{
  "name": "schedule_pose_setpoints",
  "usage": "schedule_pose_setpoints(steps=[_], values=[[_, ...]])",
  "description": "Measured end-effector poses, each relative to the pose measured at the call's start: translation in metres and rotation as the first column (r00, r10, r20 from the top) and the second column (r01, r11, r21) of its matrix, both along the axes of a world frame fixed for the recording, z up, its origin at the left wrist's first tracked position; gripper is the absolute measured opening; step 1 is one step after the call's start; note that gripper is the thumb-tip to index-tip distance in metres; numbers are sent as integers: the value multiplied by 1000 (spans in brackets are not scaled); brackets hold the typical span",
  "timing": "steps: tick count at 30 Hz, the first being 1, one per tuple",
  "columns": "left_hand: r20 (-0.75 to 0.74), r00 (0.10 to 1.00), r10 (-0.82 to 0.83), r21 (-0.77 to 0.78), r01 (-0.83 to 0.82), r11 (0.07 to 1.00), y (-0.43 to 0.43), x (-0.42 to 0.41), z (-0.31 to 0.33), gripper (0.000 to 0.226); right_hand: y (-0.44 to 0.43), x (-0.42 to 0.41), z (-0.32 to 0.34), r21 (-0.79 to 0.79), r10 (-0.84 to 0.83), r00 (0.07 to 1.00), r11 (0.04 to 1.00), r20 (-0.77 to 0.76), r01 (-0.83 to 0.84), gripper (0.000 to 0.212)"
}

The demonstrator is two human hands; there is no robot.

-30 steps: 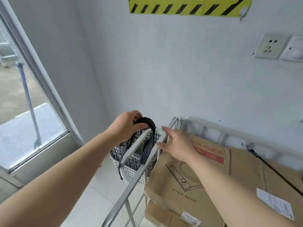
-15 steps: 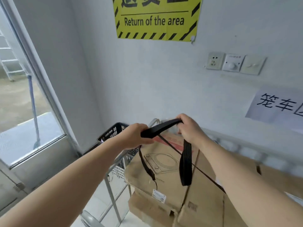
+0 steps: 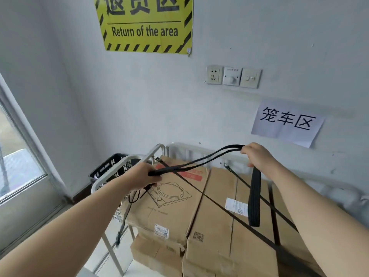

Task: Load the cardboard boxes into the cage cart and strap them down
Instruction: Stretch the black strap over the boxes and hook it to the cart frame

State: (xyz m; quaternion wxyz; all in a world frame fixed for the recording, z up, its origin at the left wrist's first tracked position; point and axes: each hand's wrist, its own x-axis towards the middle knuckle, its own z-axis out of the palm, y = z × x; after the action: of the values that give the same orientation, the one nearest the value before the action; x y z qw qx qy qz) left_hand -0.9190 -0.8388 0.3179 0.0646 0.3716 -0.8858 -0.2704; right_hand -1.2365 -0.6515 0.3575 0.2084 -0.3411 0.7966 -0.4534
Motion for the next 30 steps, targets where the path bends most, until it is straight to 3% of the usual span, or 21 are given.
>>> schedule_pose_setpoints(steps=[3,5,8,13,17,21,24,30], values=[[-18,999,-35,72,36,997,4,-16,4,24,6,-8,-10,160,24,987,987,-159,2,44],[-11,998,-58,153,59,987,7,-24,5,35,8,-14,-20,244,44,962,969,-271,25,47],[13,996,-92,209,87,974,9,-32,6,47,12,-28,-31,248,-10,947,964,-321,95,43],[-41,996,-76,275,84,958,4,-31,2,27,20,-56,-34,255,-114,942,946,-316,200,42],[-186,983,-7,459,93,883,8,-45,1,14,20,-63,-44,322,-135,949,919,-284,227,41],[-231,966,116,591,45,805,19,-74,-6,20,9,-44,-62,455,71,952,887,-296,75,46],[-231,969,88,606,73,792,27,-93,-10,22,-4,-13,-62,306,285,922,931,-263,-200,58],[-177,984,10,681,115,723,37,-114,-20,34,-28,32,-62,99,447,878,894,-170,-436,23]])
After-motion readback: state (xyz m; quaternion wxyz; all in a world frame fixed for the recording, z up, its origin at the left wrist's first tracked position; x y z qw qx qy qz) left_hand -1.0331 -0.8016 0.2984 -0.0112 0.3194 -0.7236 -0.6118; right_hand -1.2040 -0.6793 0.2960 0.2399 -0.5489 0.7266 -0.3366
